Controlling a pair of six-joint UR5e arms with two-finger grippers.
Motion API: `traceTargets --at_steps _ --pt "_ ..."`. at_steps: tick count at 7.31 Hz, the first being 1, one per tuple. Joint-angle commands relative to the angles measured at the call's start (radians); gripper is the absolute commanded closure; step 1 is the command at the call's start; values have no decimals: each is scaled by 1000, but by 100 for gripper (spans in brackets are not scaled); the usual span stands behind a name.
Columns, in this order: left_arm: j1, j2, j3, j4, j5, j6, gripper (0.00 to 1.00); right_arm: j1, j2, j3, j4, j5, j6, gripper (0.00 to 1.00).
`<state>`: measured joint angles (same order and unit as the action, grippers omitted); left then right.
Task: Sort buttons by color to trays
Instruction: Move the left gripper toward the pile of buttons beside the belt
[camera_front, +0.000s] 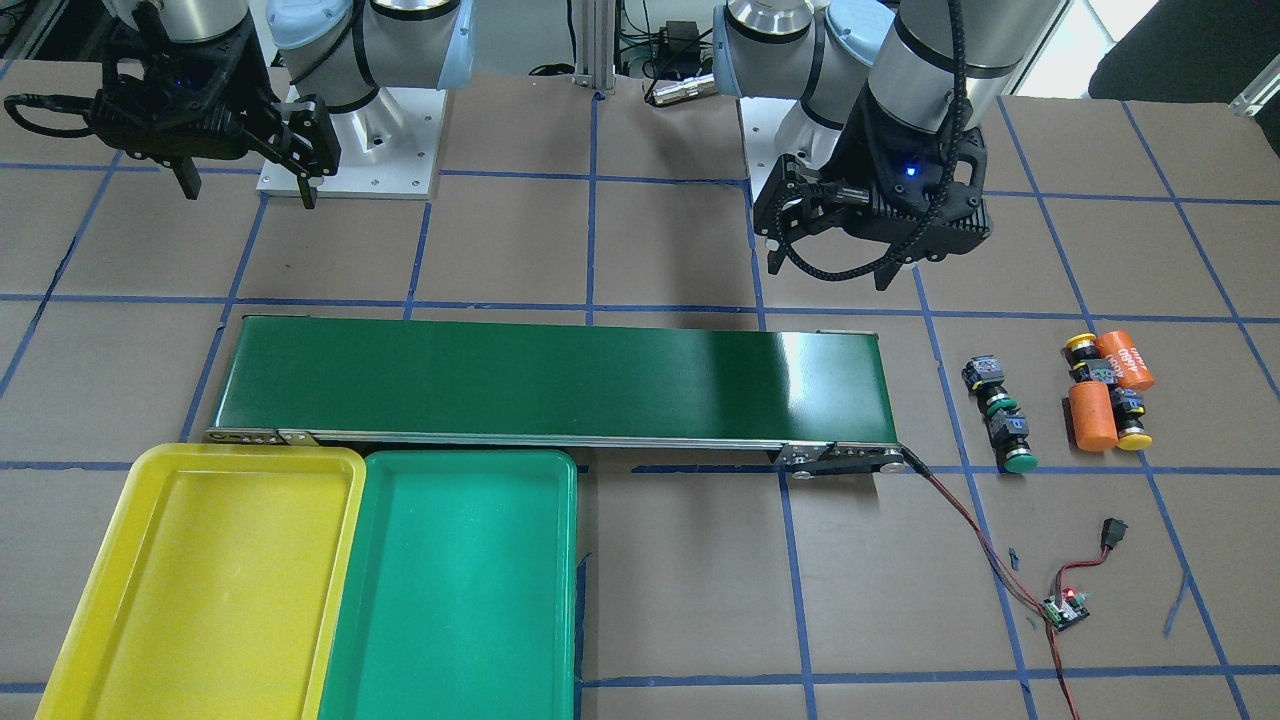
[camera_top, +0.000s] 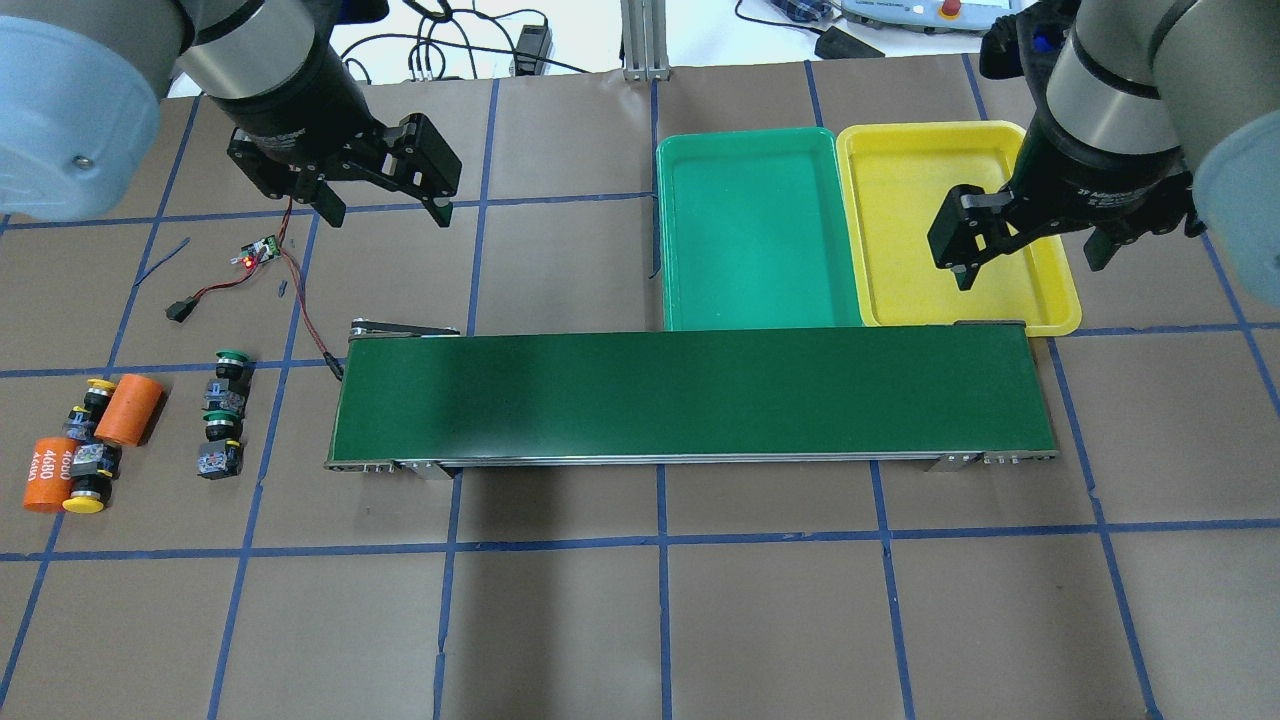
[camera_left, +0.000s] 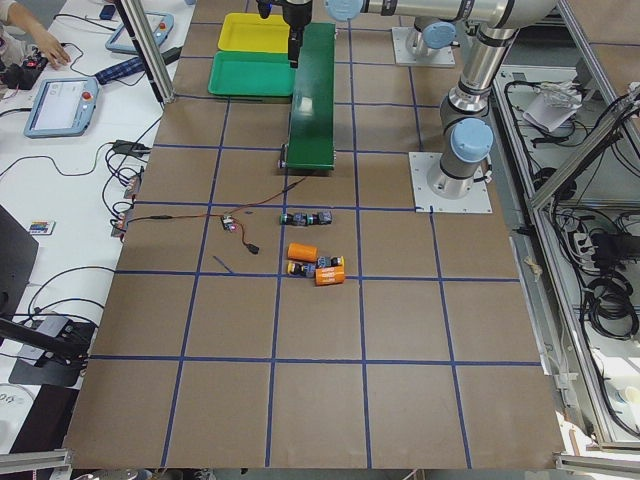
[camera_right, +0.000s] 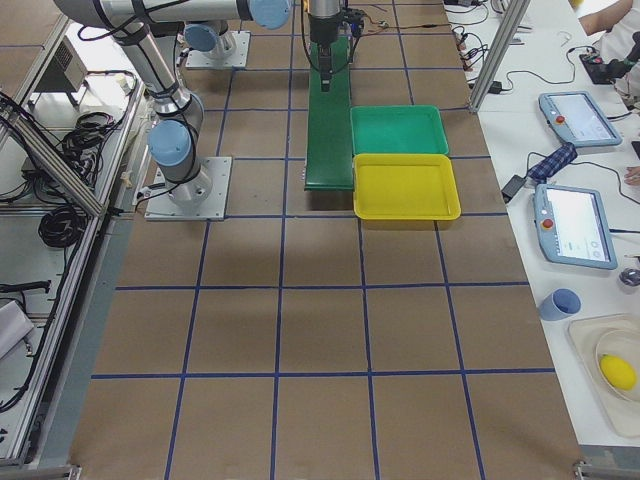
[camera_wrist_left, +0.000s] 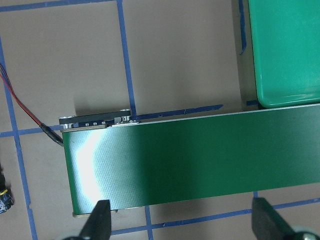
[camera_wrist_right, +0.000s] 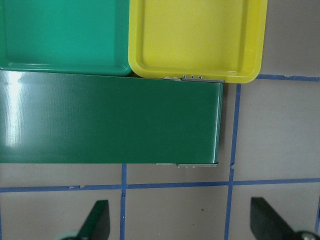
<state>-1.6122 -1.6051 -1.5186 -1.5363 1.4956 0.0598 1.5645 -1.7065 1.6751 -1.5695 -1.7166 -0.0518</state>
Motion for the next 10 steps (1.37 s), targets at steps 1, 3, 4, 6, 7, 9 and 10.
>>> traceTargets --at_steps 1,3,4,6,7,9,10 --pt "3 1 0 2 0 -2 0 0 2 0 -24 0 0 0" --pt "5 1 0 2 1 -2 0 0 2 0 -20 3 1 0" --pt "11 4 0 1 2 -2 0 -3 1 -3 -21 11 1 0" --pt "17 5 0 1 2 0 0 -3 -1 -15 -21 11 3 0" --pt "20 5 0 -1 2 0 0 -1 -1 -15 -20 0 3 0" --pt "66 16 0 -7 2 62 0 0 -4 -18 -17 12 10 0" --pt "93 30 -2 -17 3 122 0 2 -8 -26 -17 23 19 0"
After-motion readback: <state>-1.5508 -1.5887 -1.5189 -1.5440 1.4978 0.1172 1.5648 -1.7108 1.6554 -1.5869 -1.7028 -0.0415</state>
